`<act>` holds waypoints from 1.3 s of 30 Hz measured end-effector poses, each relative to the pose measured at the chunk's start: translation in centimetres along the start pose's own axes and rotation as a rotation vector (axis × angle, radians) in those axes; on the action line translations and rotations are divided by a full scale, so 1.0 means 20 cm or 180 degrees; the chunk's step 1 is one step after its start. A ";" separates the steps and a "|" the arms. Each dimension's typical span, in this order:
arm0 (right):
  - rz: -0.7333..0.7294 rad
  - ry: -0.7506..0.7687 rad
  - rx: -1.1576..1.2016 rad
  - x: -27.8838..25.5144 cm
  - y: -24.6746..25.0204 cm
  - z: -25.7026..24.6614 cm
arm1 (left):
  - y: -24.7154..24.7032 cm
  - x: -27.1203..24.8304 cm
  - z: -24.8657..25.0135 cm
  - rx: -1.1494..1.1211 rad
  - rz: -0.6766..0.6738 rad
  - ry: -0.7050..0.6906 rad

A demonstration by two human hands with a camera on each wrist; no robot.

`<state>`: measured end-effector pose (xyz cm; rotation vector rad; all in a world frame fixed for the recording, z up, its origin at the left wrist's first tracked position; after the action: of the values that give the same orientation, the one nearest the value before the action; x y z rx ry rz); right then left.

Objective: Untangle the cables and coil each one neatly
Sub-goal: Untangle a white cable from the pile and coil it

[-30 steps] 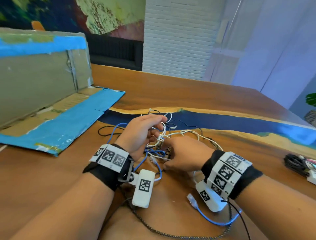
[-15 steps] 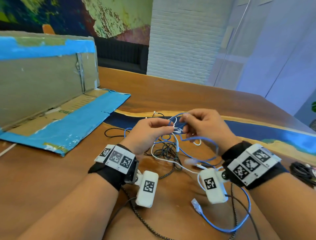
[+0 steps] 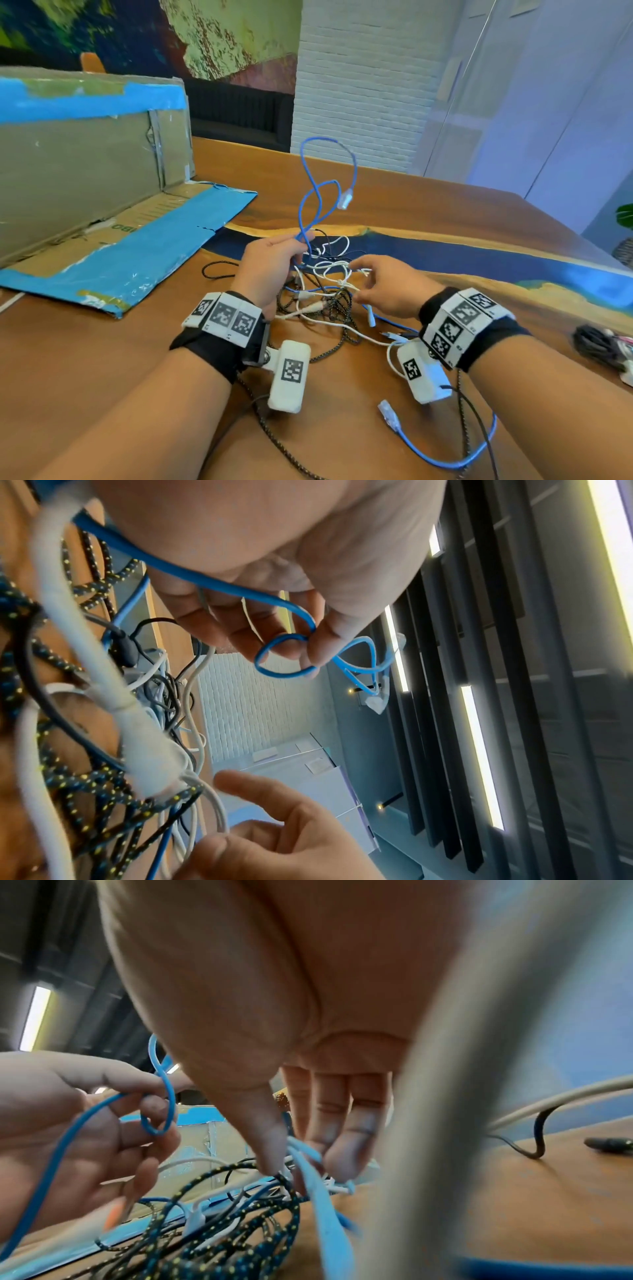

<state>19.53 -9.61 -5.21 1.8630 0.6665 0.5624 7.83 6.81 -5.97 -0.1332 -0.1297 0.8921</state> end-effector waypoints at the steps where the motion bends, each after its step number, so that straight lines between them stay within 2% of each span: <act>1: 0.0074 -0.0023 -0.0017 0.02 0.01 0.01 | -0.01 0.00 -0.01 0.0075 -0.0028 0.0024; 3: 0.0255 -0.0151 0.0268 0.05 0.08 0.02 | -0.02 -0.01 -0.01 0.0184 -0.0141 0.0052; 6: 0.0947 -0.0381 0.1277 0.07 0.28 0.05 | -0.04 -0.01 -0.01 0.0476 -0.0305 0.0031; 8: 0.1324 -0.0336 0.1903 0.07 0.42 0.05 | -0.06 -0.03 -0.01 0.0615 -0.0496 0.0008; 10: 0.1515 -0.0235 0.2357 0.07 0.53 0.02 | -0.08 -0.06 0.00 0.0583 -0.0683 -0.0006; 14: 0.1741 -0.0022 0.3023 0.04 0.69 -0.05 | -0.08 -0.08 0.02 0.0218 -0.0687 0.0008; 17: 0.1504 -0.0009 0.3223 -0.01 0.66 -0.11 | -0.10 -0.09 0.05 -0.0388 -0.0727 0.0138; 21: 0.0614 -0.0031 0.2986 -0.08 0.37 -0.18 | -0.14 -0.12 0.06 -0.0826 -0.0993 0.0289; 23: 0.0460 -0.0162 0.3263 -0.11 0.25 -0.17 | -0.16 -0.13 0.04 -0.0799 -0.1029 0.0267; 26: 0.0265 -0.0394 0.3904 -0.14 0.13 -0.13 | -0.15 -0.12 0.00 -0.0361 -0.0818 0.0140; 28: 0.0105 -0.0457 0.4249 -0.15 0.06 -0.09 | -0.14 -0.12 -0.02 -0.0221 -0.0705 0.0260; 35: 0.0062 -0.0555 0.4914 -0.19 -0.07 0.03 | -0.17 -0.16 -0.06 -0.0536 -0.0877 0.0749; 37: 0.0103 -0.0568 0.5007 -0.21 -0.10 0.05 | -0.19 -0.18 -0.06 -0.0523 -0.1061 0.0891; 39: 0.0150 -0.0526 0.5102 -0.23 -0.12 0.05 | -0.22 -0.22 -0.05 -0.0263 -0.1353 0.0832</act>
<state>16.43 -12.60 -8.21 3.3236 1.0919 -0.2982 8.58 0.62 -6.41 -0.2862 0.0493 0.4397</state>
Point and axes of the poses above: each hand's wrist, its own x-axis towards the middle knuckle, its own y-axis out of the back of the hand, z = x × y, the point moved 7 cm from there along x, towards the middle knuckle, and after that the axes turned 10 degrees about z, right-handed, at the moved point
